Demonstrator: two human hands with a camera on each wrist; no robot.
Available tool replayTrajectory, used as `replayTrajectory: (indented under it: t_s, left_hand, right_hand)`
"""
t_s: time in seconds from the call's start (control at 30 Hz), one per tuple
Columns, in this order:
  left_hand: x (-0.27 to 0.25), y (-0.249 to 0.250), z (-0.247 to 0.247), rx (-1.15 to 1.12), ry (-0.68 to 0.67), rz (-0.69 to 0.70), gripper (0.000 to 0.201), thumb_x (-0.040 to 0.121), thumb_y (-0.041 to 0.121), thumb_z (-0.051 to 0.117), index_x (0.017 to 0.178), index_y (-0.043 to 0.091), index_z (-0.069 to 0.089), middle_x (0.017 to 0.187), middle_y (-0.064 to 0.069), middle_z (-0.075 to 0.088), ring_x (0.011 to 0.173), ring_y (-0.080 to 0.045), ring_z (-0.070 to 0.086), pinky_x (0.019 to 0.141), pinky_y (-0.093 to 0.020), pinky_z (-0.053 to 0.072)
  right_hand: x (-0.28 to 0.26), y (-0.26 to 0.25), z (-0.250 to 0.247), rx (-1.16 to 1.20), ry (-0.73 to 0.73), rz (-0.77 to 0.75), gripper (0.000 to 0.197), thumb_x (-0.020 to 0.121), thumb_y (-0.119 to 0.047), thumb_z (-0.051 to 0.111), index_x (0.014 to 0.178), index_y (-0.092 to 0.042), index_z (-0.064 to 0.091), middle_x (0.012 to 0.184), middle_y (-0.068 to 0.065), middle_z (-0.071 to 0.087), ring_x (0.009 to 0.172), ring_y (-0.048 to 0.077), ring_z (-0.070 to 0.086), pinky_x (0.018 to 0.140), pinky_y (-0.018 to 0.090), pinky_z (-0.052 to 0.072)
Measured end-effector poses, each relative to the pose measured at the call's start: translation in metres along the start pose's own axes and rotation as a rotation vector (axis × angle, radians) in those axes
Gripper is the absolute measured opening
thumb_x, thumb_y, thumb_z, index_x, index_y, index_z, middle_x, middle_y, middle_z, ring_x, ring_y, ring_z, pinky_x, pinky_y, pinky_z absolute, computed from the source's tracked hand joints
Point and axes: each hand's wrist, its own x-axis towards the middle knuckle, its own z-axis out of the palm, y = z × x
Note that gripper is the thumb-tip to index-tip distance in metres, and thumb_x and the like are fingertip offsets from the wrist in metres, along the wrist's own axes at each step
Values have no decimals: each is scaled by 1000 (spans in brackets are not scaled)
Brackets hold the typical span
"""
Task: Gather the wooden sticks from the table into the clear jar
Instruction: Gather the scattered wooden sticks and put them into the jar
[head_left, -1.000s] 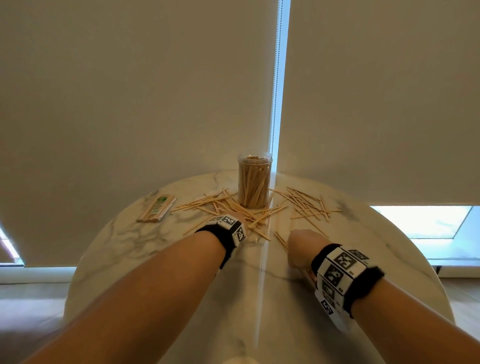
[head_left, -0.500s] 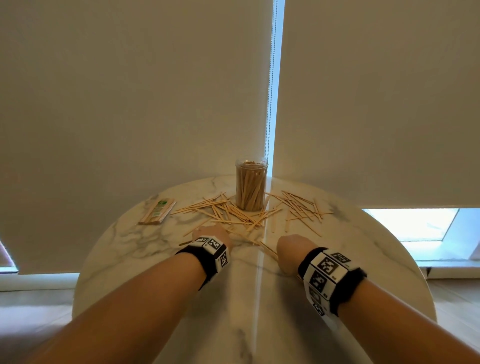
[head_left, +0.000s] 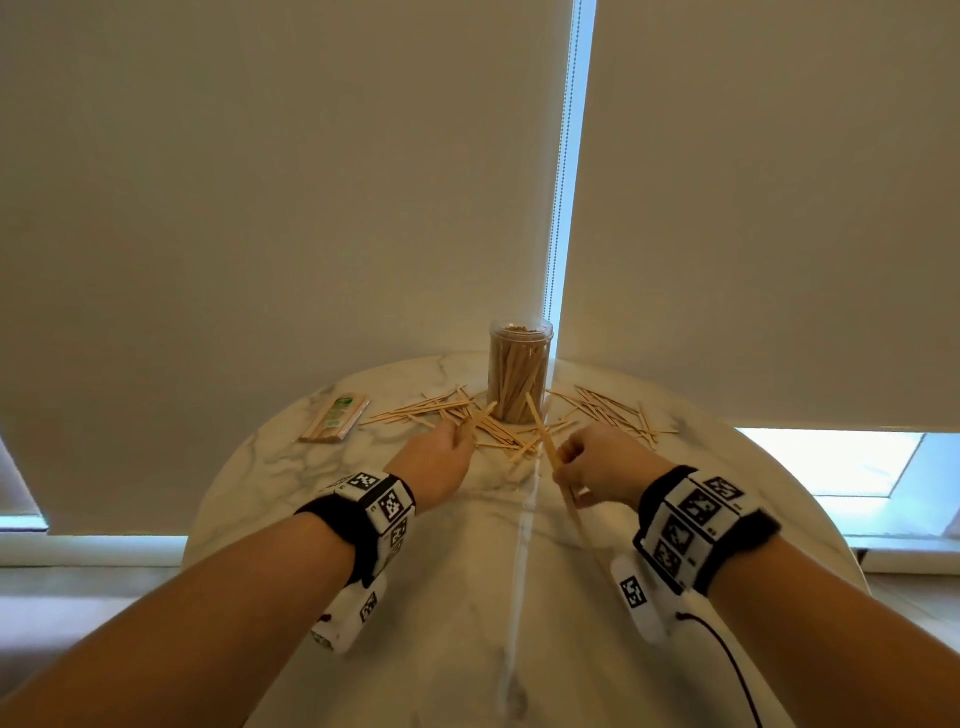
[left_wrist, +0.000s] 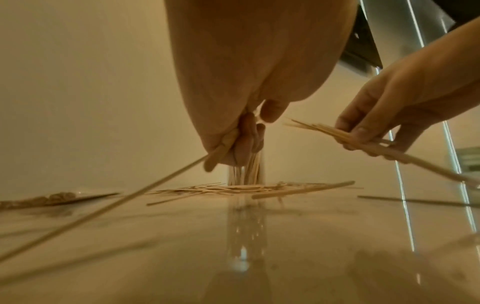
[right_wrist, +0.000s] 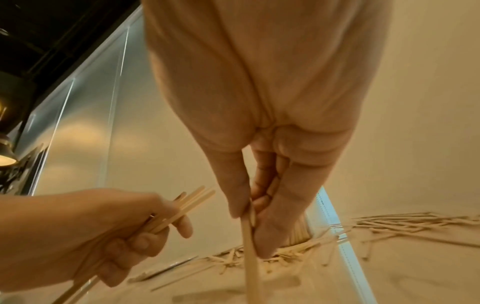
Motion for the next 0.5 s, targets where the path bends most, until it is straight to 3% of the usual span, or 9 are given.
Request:
replayTrajectory:
  t_s: [0.1,0.17,0.23,0.3,0.4,0.5]
  left_hand:
    - [-5,13,-2,-65,2,5,66,92,75,24,98,19,57,89,3,61,82,-14,57,74,-33,43]
    - [-5,22,-3,-230,2,1,74,84,84,25,101,22,60,85,5,61,78,-13,57,73,-35,46]
    - [-3,31,-3,-415,-7,20,63,88,78,35,102,23,62,83,4,62,71,-10,55,68,-31,46]
    - [1,36,-2,-570,-19,42,45,100,56,40,102,19,65,87,-1,69,73,-15,62,67,-33,52]
    - [5,35,-2,-620,76,-11,41,105,44,35,92,15,62,86,-5,67,80,-24,64,82,-46,54]
    - [8,27,-5,-674,225,-57,41,105,45,32,87,17,56,72,1,57,65,-17,52,69,-40,47]
  right_hand:
    - [-2,-17,9,177,18,-96,7,91,-7,68,97,-9,68,96,9,71,87,22,71,79,37,63]
    - [-3,-28,17,237,14,-162,8,91,-8,69,98,-9,68,96,9,71,87,23,72,78,38,63]
    - [-5,-39,24,304,-18,-242,9,92,-8,67,101,-10,68,94,7,73,85,22,73,77,36,63]
    - [-6,-47,32,378,-22,-298,12,92,-4,65,103,-9,69,90,8,75,79,18,75,73,31,63]
    - [-5,-50,40,371,83,-314,9,88,-10,73,94,-5,69,84,9,75,75,18,75,73,34,63]
    - [-5,-46,44,235,83,-269,21,83,-22,80,92,-8,68,85,5,75,79,17,75,75,34,63]
